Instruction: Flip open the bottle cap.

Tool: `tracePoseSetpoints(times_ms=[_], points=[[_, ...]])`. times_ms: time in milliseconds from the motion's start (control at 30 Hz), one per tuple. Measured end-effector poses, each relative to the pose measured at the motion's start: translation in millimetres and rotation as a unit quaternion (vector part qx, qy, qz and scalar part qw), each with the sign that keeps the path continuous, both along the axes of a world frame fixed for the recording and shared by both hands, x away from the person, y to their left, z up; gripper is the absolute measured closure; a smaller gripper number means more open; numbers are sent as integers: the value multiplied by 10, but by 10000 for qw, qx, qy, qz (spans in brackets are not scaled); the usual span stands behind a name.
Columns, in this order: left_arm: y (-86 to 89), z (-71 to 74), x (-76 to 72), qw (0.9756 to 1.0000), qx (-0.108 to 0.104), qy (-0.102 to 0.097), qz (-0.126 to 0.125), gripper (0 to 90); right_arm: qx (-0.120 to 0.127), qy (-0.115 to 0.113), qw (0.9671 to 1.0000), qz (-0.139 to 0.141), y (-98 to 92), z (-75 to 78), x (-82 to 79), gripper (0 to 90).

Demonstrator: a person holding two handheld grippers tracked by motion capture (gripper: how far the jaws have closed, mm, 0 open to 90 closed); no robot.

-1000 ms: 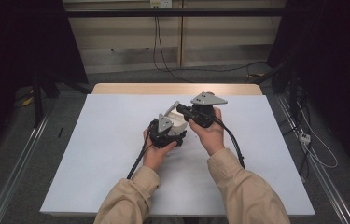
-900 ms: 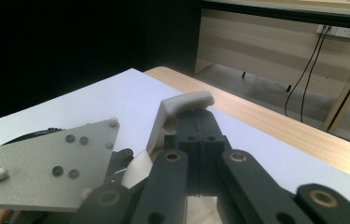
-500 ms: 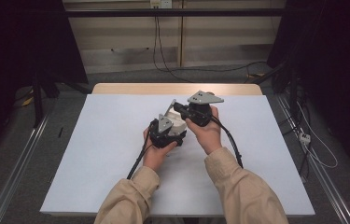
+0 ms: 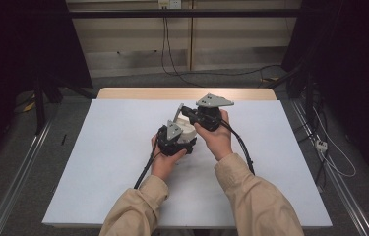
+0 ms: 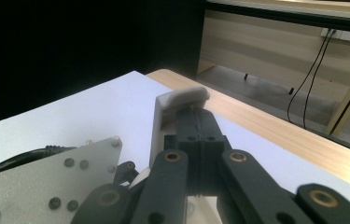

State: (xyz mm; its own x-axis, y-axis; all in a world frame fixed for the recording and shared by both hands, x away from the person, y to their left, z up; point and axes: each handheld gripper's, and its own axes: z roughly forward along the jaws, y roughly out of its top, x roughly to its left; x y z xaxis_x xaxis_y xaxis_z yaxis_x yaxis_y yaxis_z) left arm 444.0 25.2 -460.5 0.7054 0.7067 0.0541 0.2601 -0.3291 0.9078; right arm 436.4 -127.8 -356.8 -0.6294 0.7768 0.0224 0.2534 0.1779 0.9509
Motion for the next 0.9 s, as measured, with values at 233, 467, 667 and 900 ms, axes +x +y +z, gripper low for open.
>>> tracePoseSetpoints(times_ms=[233, 467, 667, 900], points=[[1, 1, 1, 10000, 9, -9, 13, 190, 17, -20, 10000, 33, 43, 33, 33, 900], [-1, 1, -1, 10000, 11, -6, 18, 189, -1, -8, 10000, 56, 73, 55, 54, 900], [-1, 0, -1, 10000, 6, 8, 14, 189, 14, -7, 10000, 76, 94, 57, 74, 900], [-2, -2, 0, 10000, -10, 19, 17, 189, 22, -4, 9999, 104, 123, 55, 100, 900]])
